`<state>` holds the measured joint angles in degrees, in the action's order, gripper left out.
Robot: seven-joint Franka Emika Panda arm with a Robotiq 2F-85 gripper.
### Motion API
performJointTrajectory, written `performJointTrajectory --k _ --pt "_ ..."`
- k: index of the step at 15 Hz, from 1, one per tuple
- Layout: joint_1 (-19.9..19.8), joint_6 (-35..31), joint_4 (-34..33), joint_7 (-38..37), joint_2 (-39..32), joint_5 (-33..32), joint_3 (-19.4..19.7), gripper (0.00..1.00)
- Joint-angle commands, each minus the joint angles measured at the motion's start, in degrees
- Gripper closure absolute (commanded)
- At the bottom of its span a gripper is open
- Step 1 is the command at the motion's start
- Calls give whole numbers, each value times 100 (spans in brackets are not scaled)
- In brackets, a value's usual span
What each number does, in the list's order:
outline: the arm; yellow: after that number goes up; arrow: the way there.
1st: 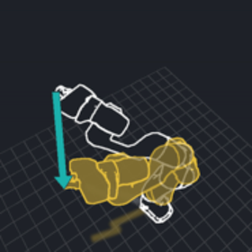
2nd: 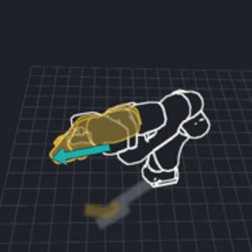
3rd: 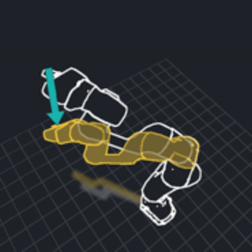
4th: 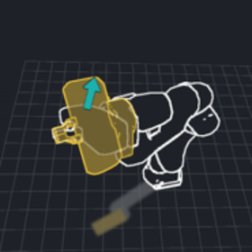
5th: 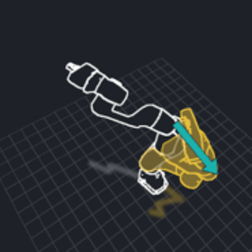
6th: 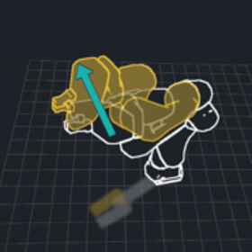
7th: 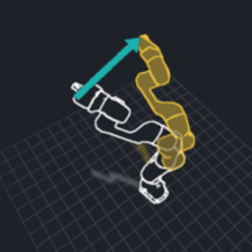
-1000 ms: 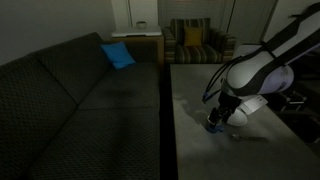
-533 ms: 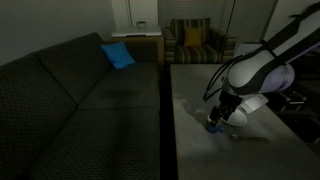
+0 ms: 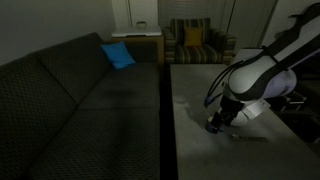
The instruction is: Place the blue mug on the white plate
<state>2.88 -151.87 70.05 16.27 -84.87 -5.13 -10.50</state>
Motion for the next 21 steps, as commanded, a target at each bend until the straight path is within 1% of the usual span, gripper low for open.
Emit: performJointTrajectory --k 1,2,3,4,9,12,13,14,15,17,18,21 --pt "86 -86 74 31 0 34 88 16" --pt "98 -92 72 34 0 27 94 26" --pt "111 -91 66 32 0 21 101 28" --pt "136 -71 56 34 0 2 121 32" --pt "217 -86 51 -3 0 -29 215 29" --pt "243 -79 41 -8 0 -40 249 35" --pt "251 -80 40 -11 0 -44 260 45" --pt "251 -78 38 -7 0 -46 261 47" --pt "253 -79 38 -7 0 -48 263 52" --pt "258 -82 37 -12 0 -52 272 49" --pt "260 -88 36 -14 0 -54 277 51" --pt "280 -108 32 -37 0 -63 313 46"
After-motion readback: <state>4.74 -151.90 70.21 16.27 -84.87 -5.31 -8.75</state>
